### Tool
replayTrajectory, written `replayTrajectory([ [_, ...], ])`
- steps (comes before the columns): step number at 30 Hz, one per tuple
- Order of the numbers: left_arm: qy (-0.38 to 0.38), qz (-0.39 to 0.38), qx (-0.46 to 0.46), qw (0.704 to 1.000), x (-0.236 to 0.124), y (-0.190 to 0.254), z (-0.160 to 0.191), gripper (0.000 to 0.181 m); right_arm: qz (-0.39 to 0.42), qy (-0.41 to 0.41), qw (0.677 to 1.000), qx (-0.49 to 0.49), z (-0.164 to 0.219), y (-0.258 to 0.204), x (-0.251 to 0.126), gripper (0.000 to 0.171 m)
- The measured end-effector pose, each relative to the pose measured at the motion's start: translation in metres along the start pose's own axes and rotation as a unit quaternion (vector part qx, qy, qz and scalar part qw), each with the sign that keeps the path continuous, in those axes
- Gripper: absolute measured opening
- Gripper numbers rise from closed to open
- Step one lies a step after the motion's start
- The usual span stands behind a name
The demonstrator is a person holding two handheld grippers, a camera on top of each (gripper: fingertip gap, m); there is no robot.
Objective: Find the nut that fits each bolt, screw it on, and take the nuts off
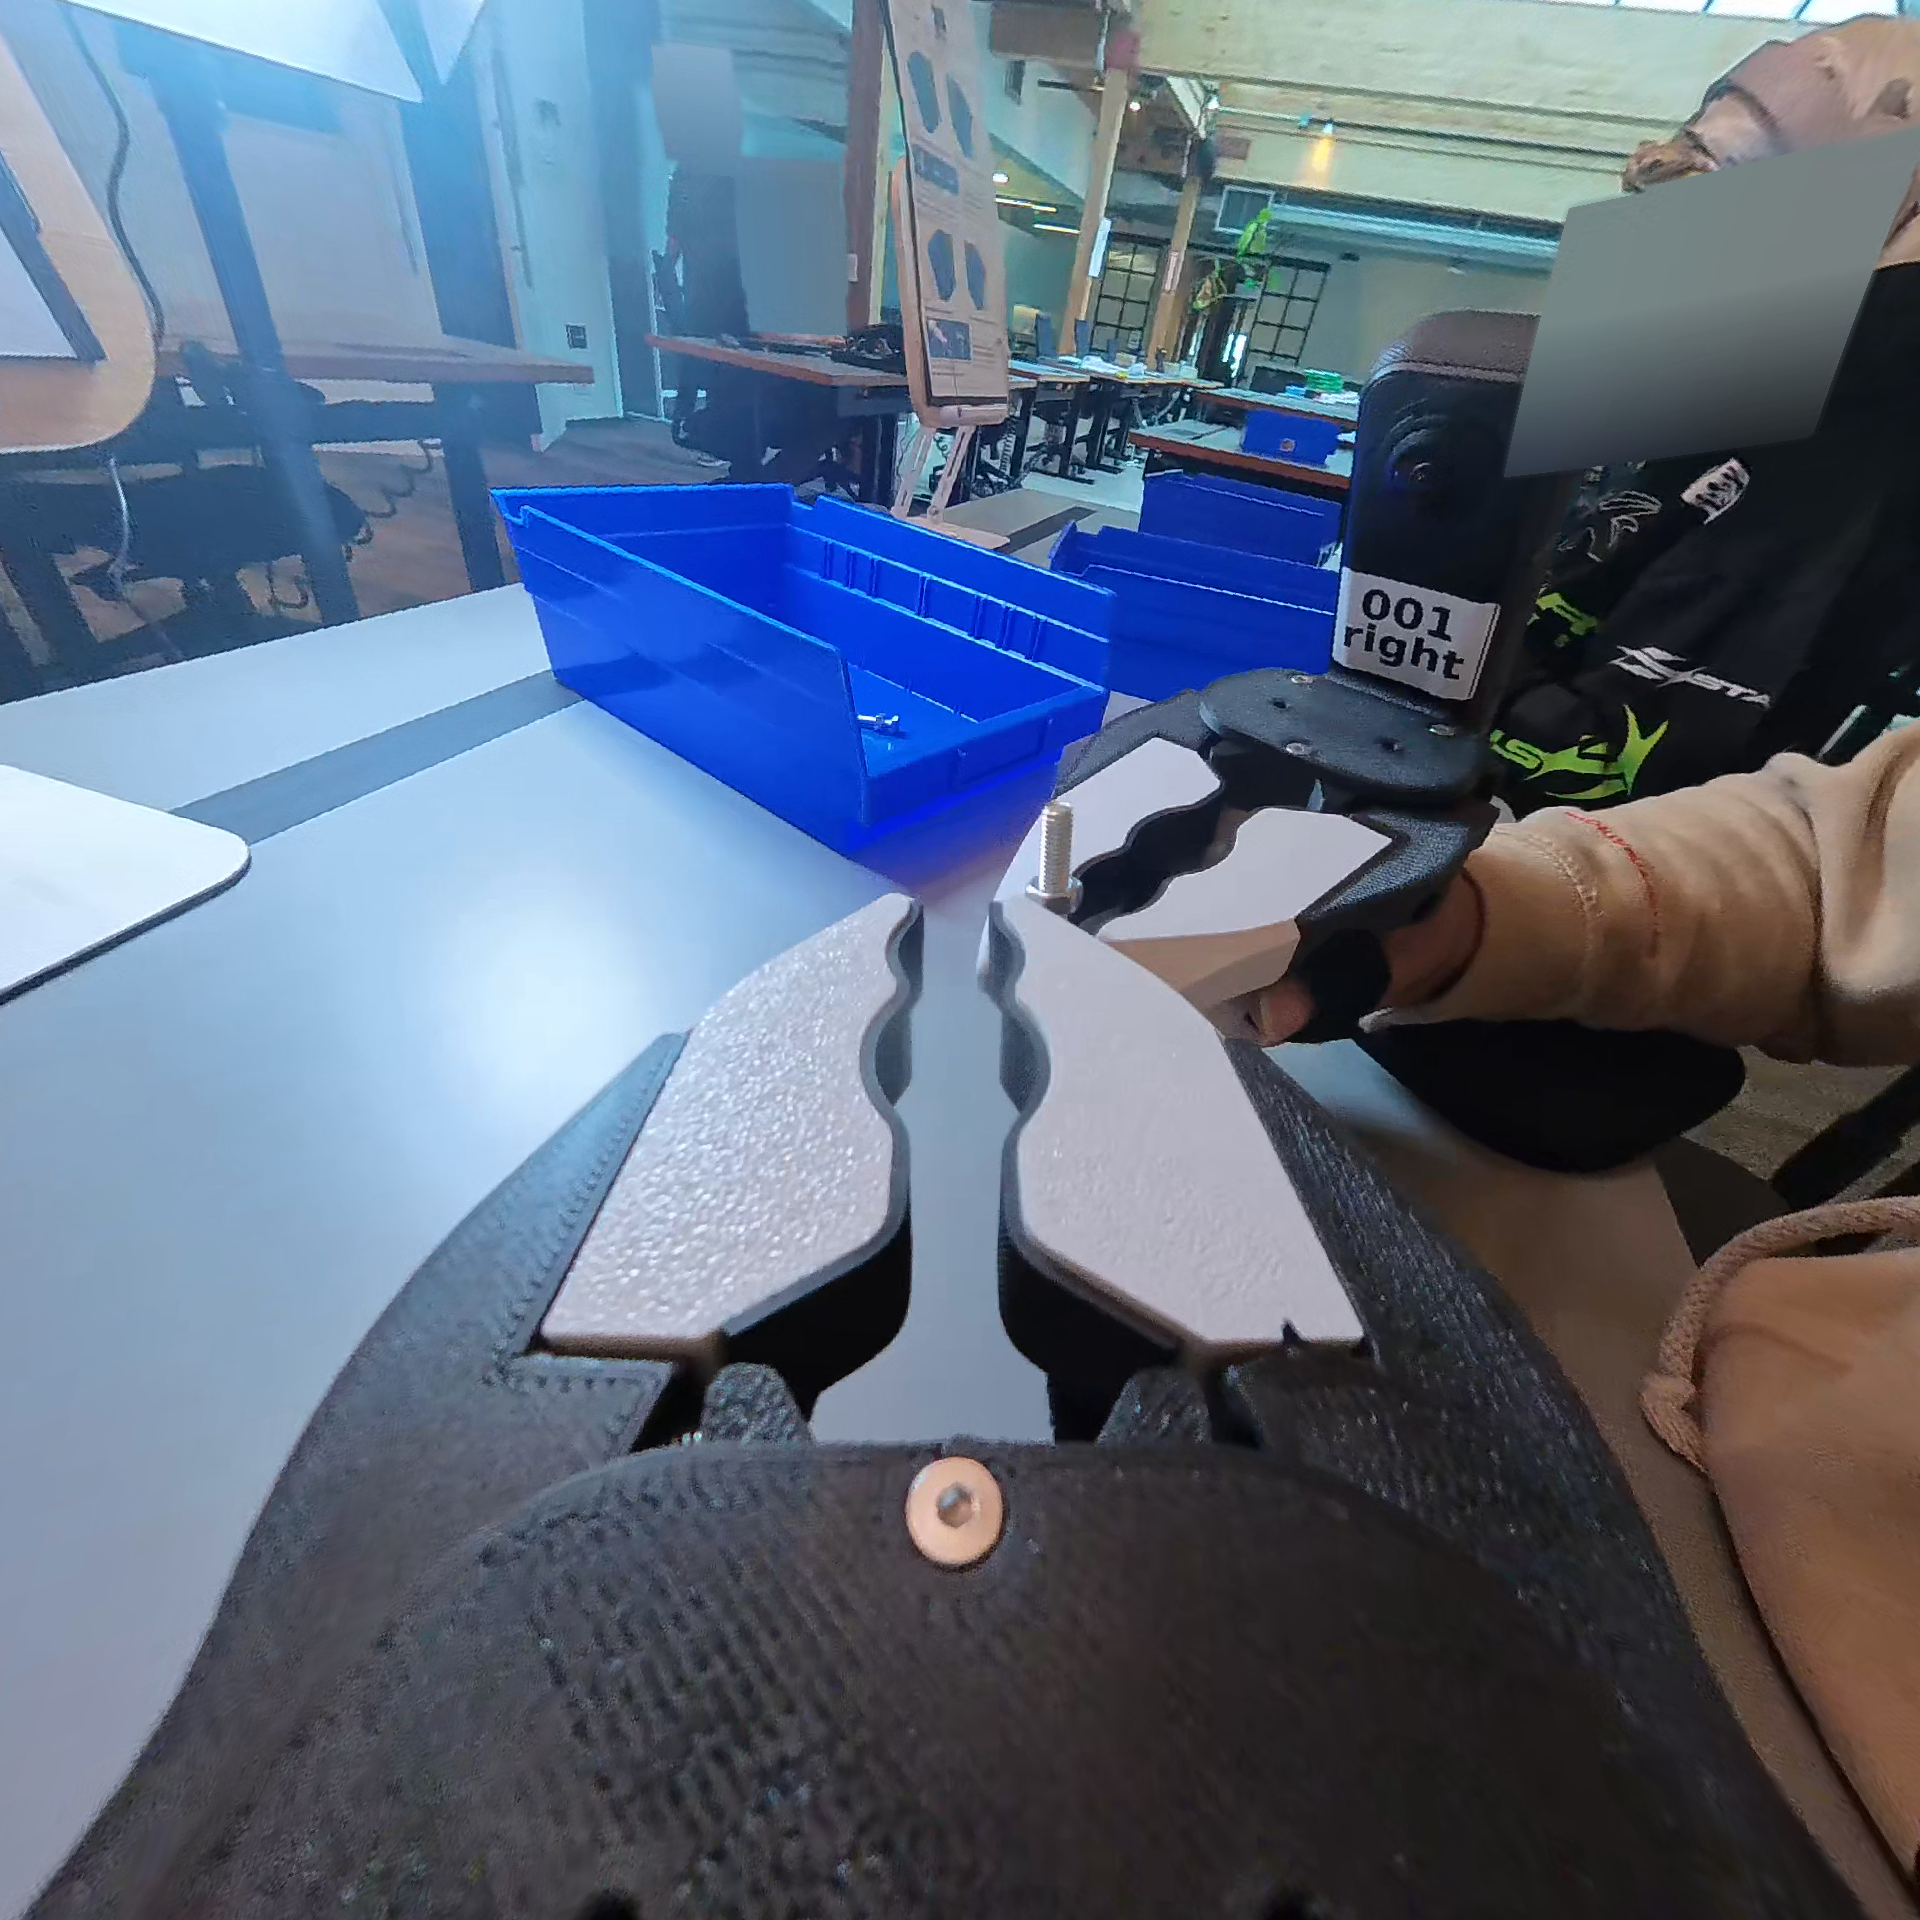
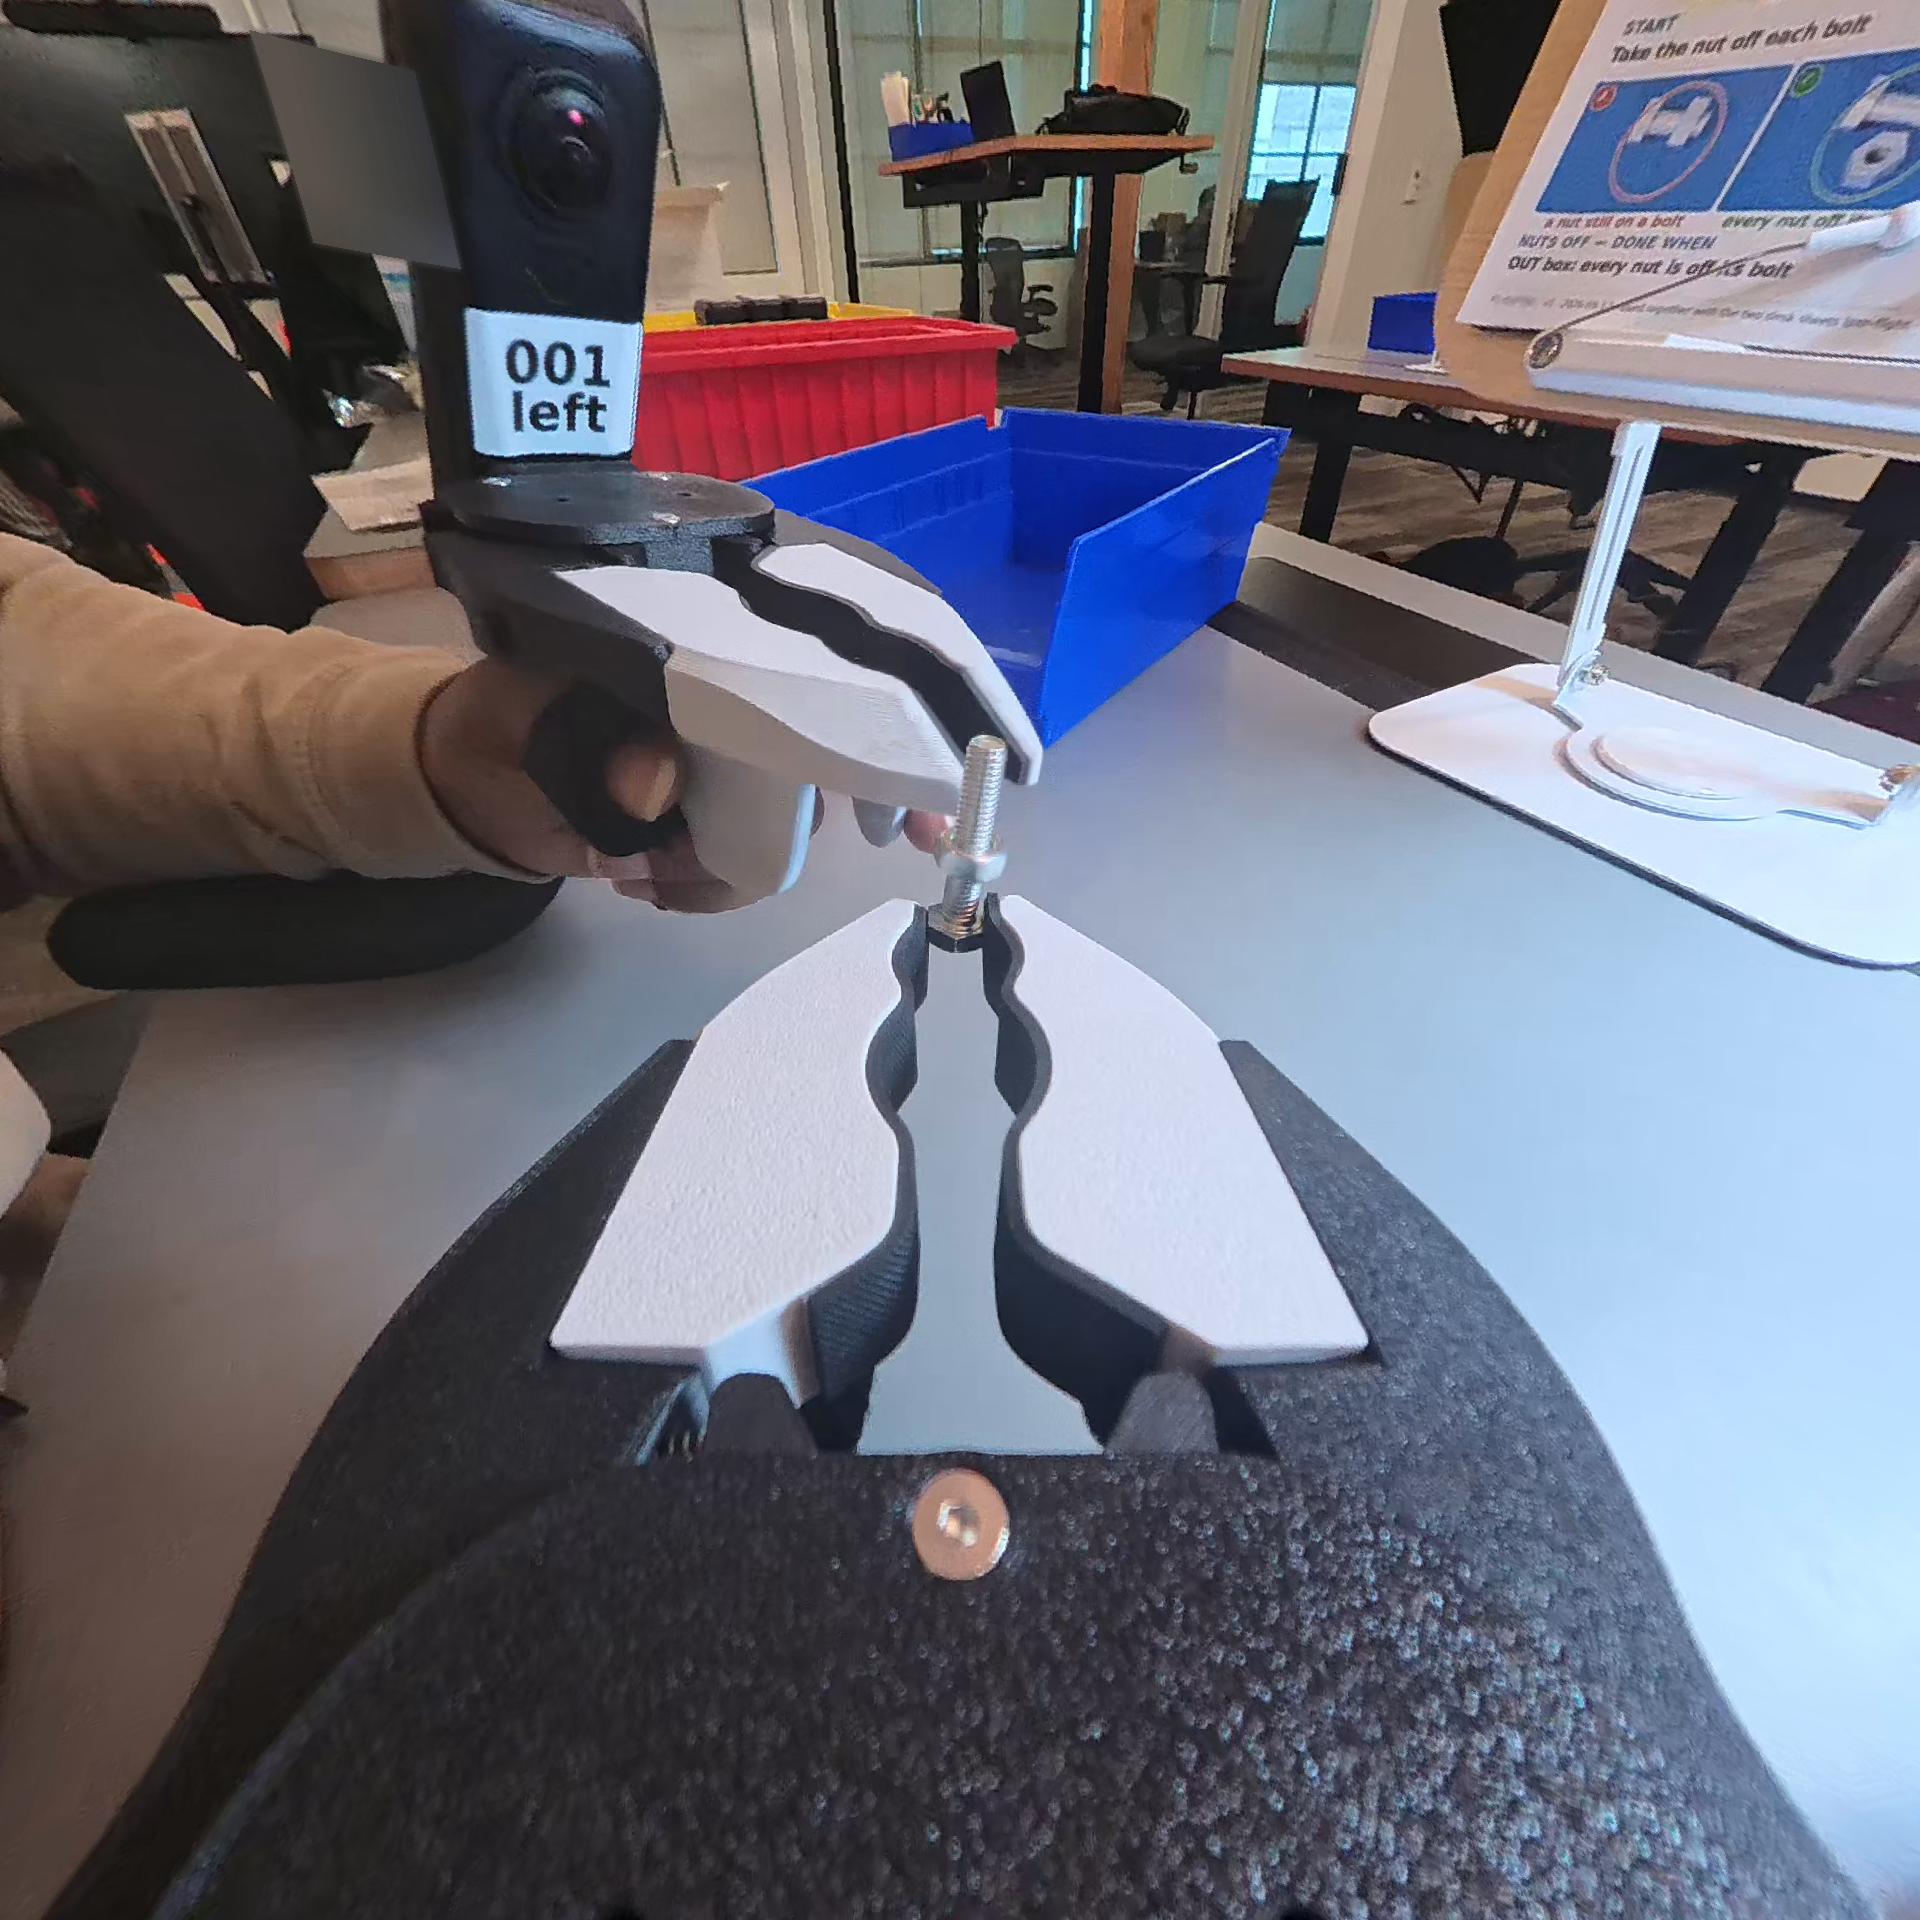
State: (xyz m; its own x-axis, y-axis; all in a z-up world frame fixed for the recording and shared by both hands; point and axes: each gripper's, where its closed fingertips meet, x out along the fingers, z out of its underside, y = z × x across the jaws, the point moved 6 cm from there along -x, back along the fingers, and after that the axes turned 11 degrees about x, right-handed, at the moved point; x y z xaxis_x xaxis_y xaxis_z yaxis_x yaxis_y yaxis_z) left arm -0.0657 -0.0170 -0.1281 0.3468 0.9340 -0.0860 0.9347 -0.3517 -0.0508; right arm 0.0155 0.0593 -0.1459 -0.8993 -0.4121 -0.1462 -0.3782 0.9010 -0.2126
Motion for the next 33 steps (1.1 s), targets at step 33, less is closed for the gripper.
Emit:
replayTrajectory([
  [33,-0.025,0.057,0.038,0.997,0.003,0.013,0.004,0.006,0.010,-0.055,0.998,-0.040,0.013,-0.006,0.007,0.010],
])
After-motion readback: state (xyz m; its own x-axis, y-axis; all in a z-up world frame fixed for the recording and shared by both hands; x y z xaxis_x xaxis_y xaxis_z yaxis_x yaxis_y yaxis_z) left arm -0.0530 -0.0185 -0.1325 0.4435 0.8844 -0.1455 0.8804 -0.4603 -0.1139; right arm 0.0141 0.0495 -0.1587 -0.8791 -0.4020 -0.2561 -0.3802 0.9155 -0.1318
